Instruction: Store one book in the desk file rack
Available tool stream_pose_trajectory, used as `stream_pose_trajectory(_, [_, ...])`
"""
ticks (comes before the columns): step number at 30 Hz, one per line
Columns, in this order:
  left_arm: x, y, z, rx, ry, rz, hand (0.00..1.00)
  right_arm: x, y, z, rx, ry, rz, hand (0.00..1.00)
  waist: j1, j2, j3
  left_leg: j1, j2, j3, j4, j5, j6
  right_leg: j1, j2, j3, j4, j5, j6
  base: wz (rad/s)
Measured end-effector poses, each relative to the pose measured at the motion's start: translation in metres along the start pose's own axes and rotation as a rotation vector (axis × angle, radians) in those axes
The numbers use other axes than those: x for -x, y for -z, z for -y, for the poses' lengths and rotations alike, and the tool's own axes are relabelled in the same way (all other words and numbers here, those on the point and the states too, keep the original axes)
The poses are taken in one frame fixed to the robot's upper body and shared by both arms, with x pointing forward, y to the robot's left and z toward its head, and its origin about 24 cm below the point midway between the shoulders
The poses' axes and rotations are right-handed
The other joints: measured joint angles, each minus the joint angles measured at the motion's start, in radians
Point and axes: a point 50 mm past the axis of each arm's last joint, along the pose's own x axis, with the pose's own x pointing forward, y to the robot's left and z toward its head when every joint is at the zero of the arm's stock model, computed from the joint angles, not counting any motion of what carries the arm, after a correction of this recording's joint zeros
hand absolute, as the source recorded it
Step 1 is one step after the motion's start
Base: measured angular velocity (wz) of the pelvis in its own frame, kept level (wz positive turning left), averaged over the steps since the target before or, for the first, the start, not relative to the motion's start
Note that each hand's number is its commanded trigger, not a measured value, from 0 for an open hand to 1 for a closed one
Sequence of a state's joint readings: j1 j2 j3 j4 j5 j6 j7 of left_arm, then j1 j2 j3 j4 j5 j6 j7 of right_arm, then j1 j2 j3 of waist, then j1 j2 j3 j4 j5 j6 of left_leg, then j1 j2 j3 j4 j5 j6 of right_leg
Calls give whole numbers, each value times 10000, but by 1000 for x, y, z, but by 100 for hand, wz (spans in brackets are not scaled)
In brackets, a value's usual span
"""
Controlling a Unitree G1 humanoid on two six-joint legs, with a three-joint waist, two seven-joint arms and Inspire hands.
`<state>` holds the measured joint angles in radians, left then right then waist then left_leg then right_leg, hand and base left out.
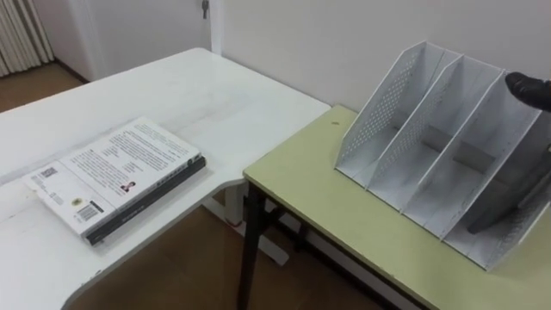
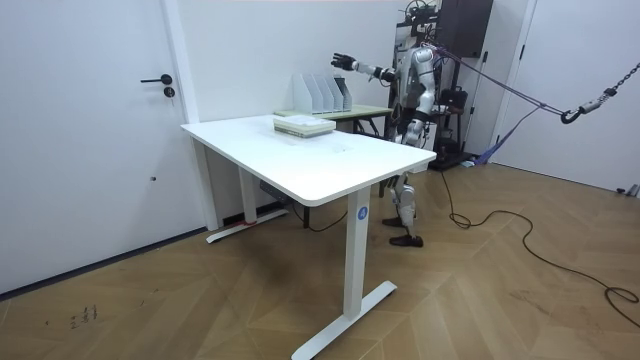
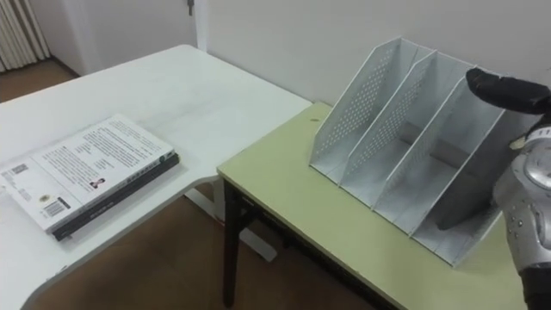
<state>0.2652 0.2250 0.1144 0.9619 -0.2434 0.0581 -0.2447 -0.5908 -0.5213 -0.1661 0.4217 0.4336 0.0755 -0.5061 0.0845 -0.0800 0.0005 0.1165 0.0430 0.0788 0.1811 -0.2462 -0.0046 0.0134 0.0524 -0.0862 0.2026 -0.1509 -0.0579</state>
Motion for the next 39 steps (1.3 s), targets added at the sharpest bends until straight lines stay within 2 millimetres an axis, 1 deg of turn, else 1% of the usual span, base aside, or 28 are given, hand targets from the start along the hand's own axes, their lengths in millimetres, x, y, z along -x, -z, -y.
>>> stream_pose_trajectory(2, [0,0,-1,-17,-21,-14,0,2,-9,-6,-230,-443,330,0,-5,5,0,31,7,-2,3,0,0,39,3,-7,0,1,-1,0])
stream_pose_trajectory(4, [0,0,-1,-10,-20,-15,0,4,-13,-10,-330,-840,507,0,-14,24,8,86,7,10,0,0,0,77,2,14,10,1,-1,0])
stream_pose_trajectory(7, [0,1,0,-27,-11,-32,0,13,-23,-22,-634,-1946,893,0,-29,95,35,101,6,56,2,-1,0,63,4,57,11,5,1,-2])
stream_pose_trajectory(9, [0,1,1,-99,28,-57,0,23,-28,-31,-871,-2998,1154,0,-47,167,24,103,6,78,18,-1,0,57,0,104,-11,12,2,-5])
stream_pose_trajectory(10, [0,1,2,-162,60,-78,0,33,-30,-37,-969,-3896,1296,0,-47,227,23,94,7,78,20,-1,0,56,-5,99,-33,12,2,0])
stream_pose_trajectory(11, [0,1,2,-181,75,-95,0,44,-30,-45,-1111,-4946,1338,0,-73,259,0,100,8,80,23,-1,0,40,-22,101,4,11,1,0])
stream_pose_trajectory(12, [0,1,2,-227,80,-111,0,50,-29,-49,-1078,-5474,1355,0,-90,267,-3,113,10,80,21,-1,0,39,-21,110,12,11,0,-5])
stream_pose_trajectory(14, [-1,-1,2,-367,126,-89,0,71,-21,-63,-957,-7603,1155,0,-90,255,-11,144,38,153,20,-1,-2,17,-3,169,16,16,-13,-9])
stream_pose_trajectory(15, [-1,-2,2,-387,142,-65,0,77,-18,-65,-943,-8121,1061,0,-96,247,-15,147,42,172,18,-1,-2,8,0,187,9,20,-18,-7])
stream_pose_trajectory(17, [-1,-3,1,-414,134,-64,0,99,-5,-71,-724,-10170,636,0,-74,186,-51,145,48,173,13,-2,-3,53,-4,172,5,23,-23,0])
stream_pose_trajectory(18, [-1,-4,0,-424,120,-84,0,104,0,-72,-663,-10613,468,0,-65,163,-66,144,49,175,10,-2,-3,57,-4,167,6,24,-23,4])
stream_pose_trajectory(19, [-1,-4,-2,-451,73,-138,0,114,9,-72,-542,-11435,94,0,-41,110,-91,141,52,175,5,-2,-3,68,-6,150,10,26,-25,4])
stream_pose_trajectory(20, [-2,-8,-3,-553,68,-118,0,122,17,-72,-376,-12243,-263,0,3,85,-87,131,57,177,6,-2,-3,72,-11,118,14,31,-28,4])
stream_pose_trajectory(22, [-3,-10,-4,-793,127,-196,0,134,28,-72,195,-13288,-606,0,18,62,-70,129,58,176,6,-2,-4,77,-22,89,22,35,-30,4])
stream_pose_trajectory(23, [-3,-12,-4,-895,161,-182,0,142,37,-72,680,-13974,-899,0,40,23,-79,143,58,177,7,-2,-3,89,-26,79,29,35,-30,0])
stream_pose_trajectory(24, [-3,-13,-4,-917,163,-158,0,146,41,-72,901,-14334,-1057,0,42,27,-75,149,58,177,7,-2,-3,99,-26,76,27,35,-30,0])
stream_pose_trajectory(25, [-4,-14,-4,-983,174,-159,0,154,50,-69,1164,-14964,-1418,0,58,11,-67,169,57,177,9,-2,-3,137,-33,63,25,35,-30,5])
stream_pose_trajectory(26, [-4,-15,-4,-1108,201,-204,0,163,58,-68,1574,-15599,-1733,0,80,7,-32,184,56,177,12,-3,-4,212,-34,53,8,35,-30,4])
stream_pose_trajectory(28, [-5,-19,-3,-1191,210,-186,0,176,71,-63,2372,-16543,-2201,0,92,11,-25,164,56,198,4,-8,-5,205,-32,56,-8,38,-24,0])
stream_pose_trajectory(29, [-6,-20,-3,-1294,225,-233,0,183,79,-59,3119,-17089,-2537,0,196,28,-8,153,51,203,-25,-9,-4,197,-13,49,-13,45,-18,0])
stream_pose_trajectory(30, [-6,-20,-3,-1332,225,-274,0,186,85,-55,3416,-17277,-2803,0,243,31,-5,150,51,203,-57,-10,-3,196,-6,41,-12,46,-17,0])
stream_pose_trajectory(32, [-8,-24,0,-1541,300,-297,0,199,111,-39,4765,-17945,-4088,0,381,-7,2,150,42,184,-86,-8,-3,164,-23,42,2,45,-18,0])
stream_pose_trajectory(33, [-8,-25,0,-1558,311,-286,0,202,117,-35,5094,-18073,-4408,0,412,-11,6,145,39,180,-93,-5,-2,142,-22,47,4,45,-18,0])
stream_pose_trajectory(34, [-9,-26,1,-1590,328,-274,0,207,128,-26,5553,-18202,-5034,0,501,-1,8,143,36,193,-88,0,1,62,-22,75,8,46,-18,-5])
stream_pose_trajectory(35, [-9,-26,2,-1615,348,-257,0,210,139,-16,6061,-18229,-5641,0,544,15,5,151,33,207,-102,3,2,92,-41,79,4,47,-17,-5])
stream_pose_trajectory(36, [-9,-27,2,-1624,350,-252,0,211,145,-12,6299,-18208,-5981,0,545,16,6,154,32,205,-110,4,4,104,-47,70,6,47,-17,0])
stream_pose_trajectory(38, [-10,-28,3,-1640,309,-222,0,215,168,11,7172,-17762,-7439,0,547,32,11,152,23,202,-109,6,6,90,-62,48,-25,47,-13,0])
stream_pose_trajectory(39, [-10,-28,4,-1633,300,-211,0,217,173,17,7370,-17647,-7746,0,561,40,14,141,22,202,-112,5,6,81,-64,42,-37,49,-11,0])
